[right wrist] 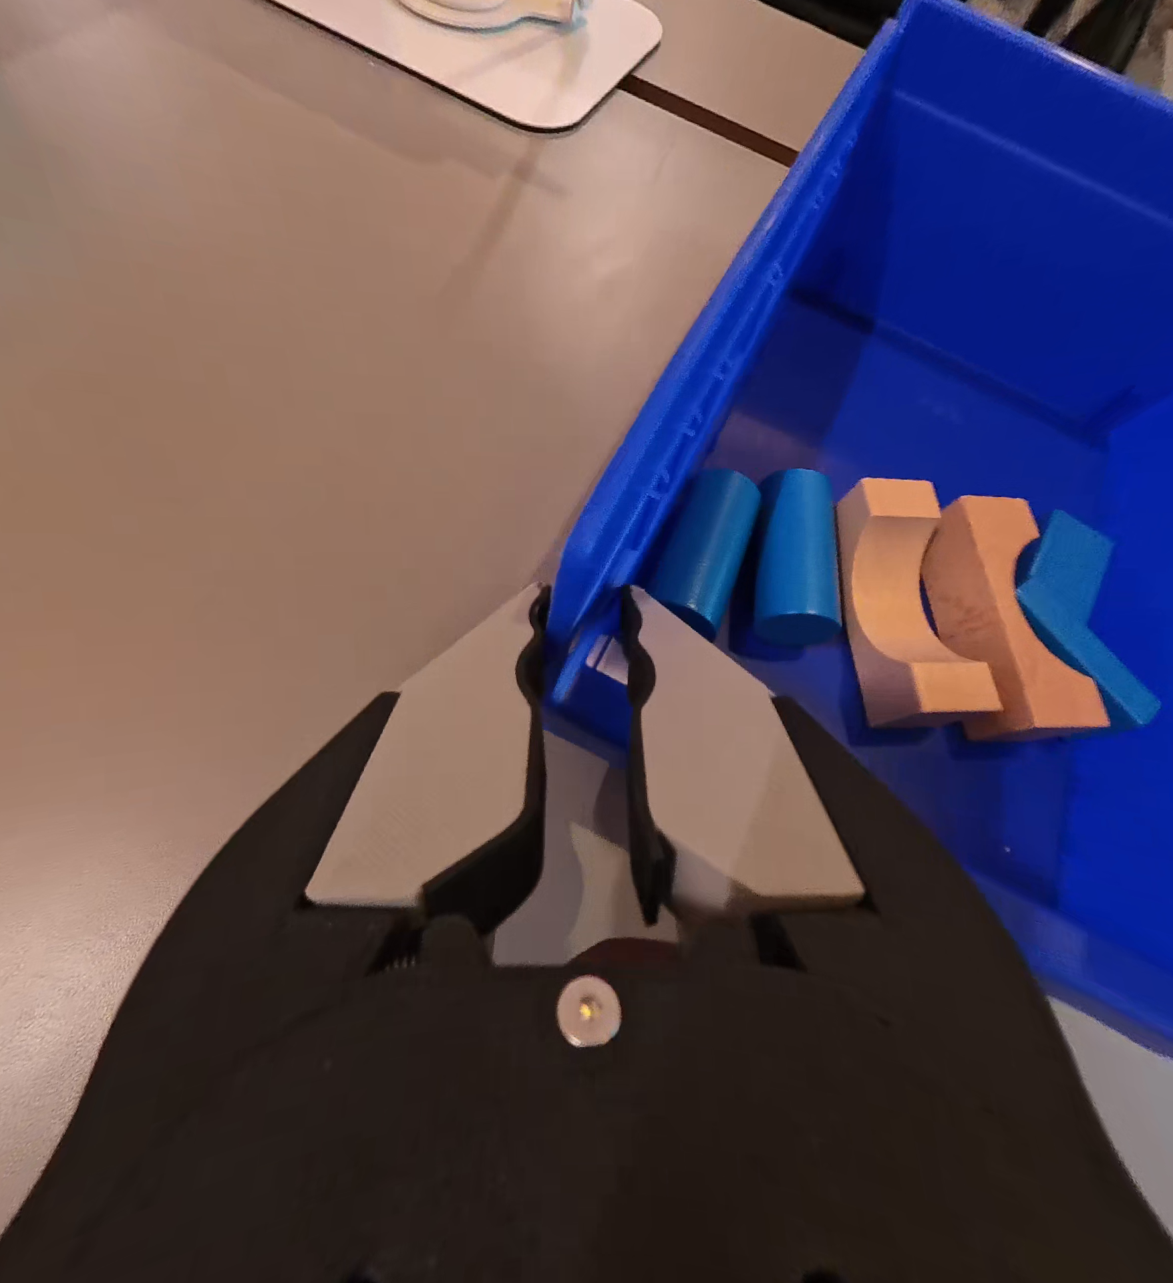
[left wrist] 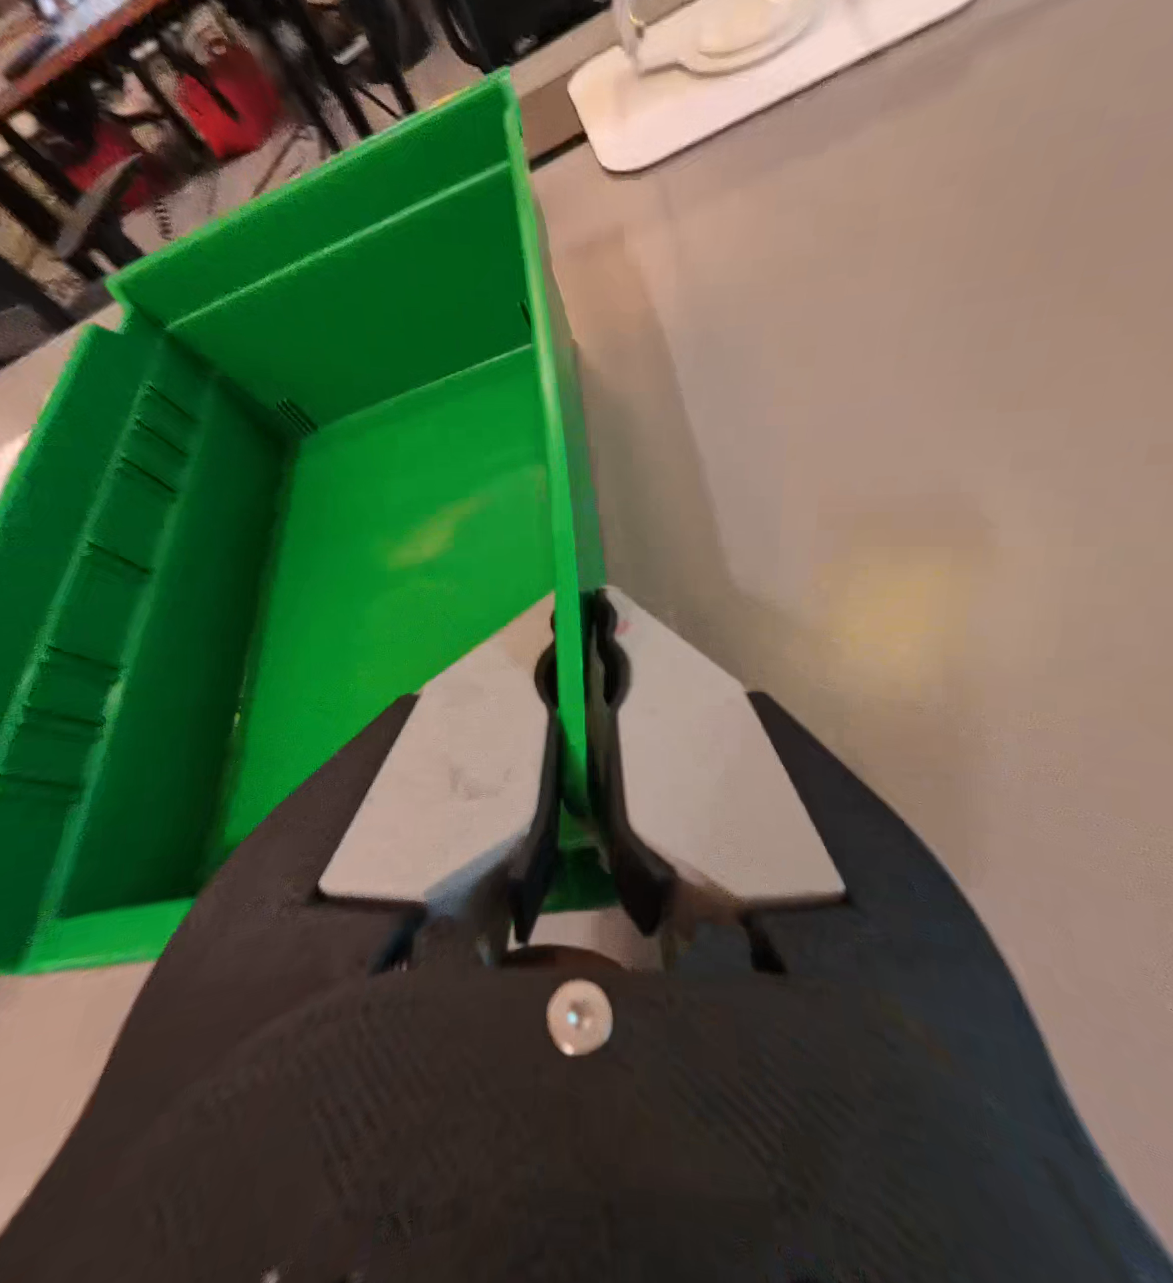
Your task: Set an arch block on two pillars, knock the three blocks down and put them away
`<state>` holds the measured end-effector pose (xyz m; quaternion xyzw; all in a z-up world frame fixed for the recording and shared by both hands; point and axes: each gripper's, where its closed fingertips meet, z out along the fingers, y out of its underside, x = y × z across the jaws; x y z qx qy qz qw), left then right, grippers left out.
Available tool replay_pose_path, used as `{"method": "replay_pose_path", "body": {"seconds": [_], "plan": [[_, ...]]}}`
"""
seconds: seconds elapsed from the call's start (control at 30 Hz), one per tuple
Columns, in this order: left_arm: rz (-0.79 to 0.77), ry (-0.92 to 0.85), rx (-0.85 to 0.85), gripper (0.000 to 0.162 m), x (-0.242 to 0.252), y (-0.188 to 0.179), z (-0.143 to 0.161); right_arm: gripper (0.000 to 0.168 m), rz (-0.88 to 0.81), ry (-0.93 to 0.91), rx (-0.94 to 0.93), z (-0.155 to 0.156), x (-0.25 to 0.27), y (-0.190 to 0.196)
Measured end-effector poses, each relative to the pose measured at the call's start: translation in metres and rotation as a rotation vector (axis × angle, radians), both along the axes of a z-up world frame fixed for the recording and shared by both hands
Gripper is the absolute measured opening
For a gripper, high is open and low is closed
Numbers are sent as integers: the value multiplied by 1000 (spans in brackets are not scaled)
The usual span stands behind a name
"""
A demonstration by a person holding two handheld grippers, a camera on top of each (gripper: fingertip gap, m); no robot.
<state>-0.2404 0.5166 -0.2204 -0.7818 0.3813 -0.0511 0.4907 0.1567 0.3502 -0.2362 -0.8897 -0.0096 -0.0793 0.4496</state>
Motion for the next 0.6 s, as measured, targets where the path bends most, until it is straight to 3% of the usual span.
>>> {"method": "replay_pose_path", "body": {"seconds": [0.17,0.27,0.4,0.47,0.53,0.6], "plan": [[14,-261,60,2,-25,6,66,15,42,-136,-27,1,-48,3],[6,-311,134,2,-29,-3,124,21,124,-110,-19,2,-125,26],[-92,-393,225,2,-11,-29,212,26,321,-30,41,9,-270,67],[-128,-397,259,2,-3,-40,243,16,472,75,90,26,-341,71],[-152,-384,287,2,3,-49,260,34,557,128,171,56,-377,57],[-177,-371,296,2,10,-60,265,37,613,166,267,89,-385,30]]}}
